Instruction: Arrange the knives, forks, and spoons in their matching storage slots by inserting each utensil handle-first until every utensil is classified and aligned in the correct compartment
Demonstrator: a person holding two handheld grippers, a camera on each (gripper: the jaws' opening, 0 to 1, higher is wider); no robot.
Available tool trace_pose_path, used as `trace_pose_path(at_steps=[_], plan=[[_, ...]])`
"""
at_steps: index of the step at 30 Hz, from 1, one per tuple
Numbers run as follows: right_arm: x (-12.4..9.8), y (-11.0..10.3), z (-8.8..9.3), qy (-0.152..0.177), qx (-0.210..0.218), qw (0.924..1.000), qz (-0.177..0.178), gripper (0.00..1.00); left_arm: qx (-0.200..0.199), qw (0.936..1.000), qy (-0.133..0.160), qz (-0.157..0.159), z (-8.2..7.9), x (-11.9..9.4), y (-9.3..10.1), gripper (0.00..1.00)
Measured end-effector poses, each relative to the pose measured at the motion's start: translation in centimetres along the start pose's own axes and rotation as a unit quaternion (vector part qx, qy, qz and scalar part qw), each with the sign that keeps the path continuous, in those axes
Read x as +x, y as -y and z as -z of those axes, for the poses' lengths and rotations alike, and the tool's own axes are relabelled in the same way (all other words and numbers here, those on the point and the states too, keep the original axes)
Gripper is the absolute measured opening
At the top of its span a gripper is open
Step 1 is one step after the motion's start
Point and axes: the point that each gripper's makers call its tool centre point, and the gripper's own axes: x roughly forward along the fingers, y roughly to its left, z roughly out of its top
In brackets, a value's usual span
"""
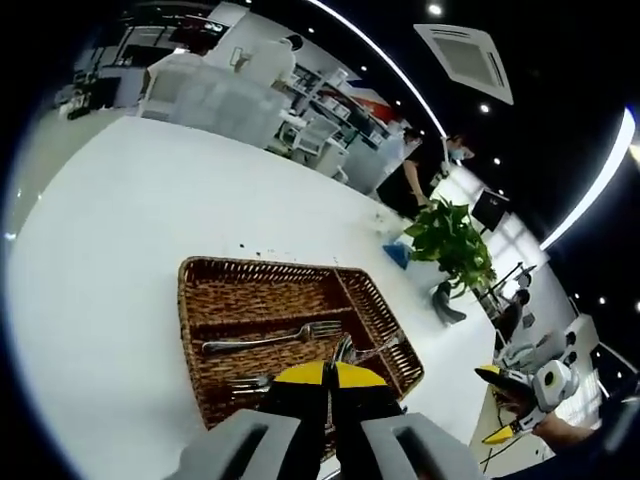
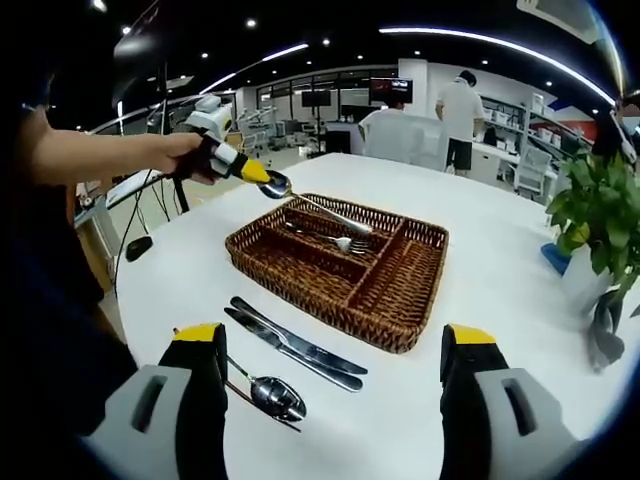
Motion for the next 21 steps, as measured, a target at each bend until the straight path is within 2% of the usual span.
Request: trace_pose_path(at_steps=[7, 21], plan=[[0.8, 0.4, -0.2, -0.002, 0.003, 1.0000, -0.001, 0.90, -0.004, 0.9999, -0.001, -0.014, -1.3, 1.3, -1.5, 0.00], [2.2, 2.5, -0.5, -0.011, 0.009, 0.9999, 0.003, 0.90, -0.021, 0.9986, -0.011, -0.048, -3.6, 5.6, -5.0, 0.00]])
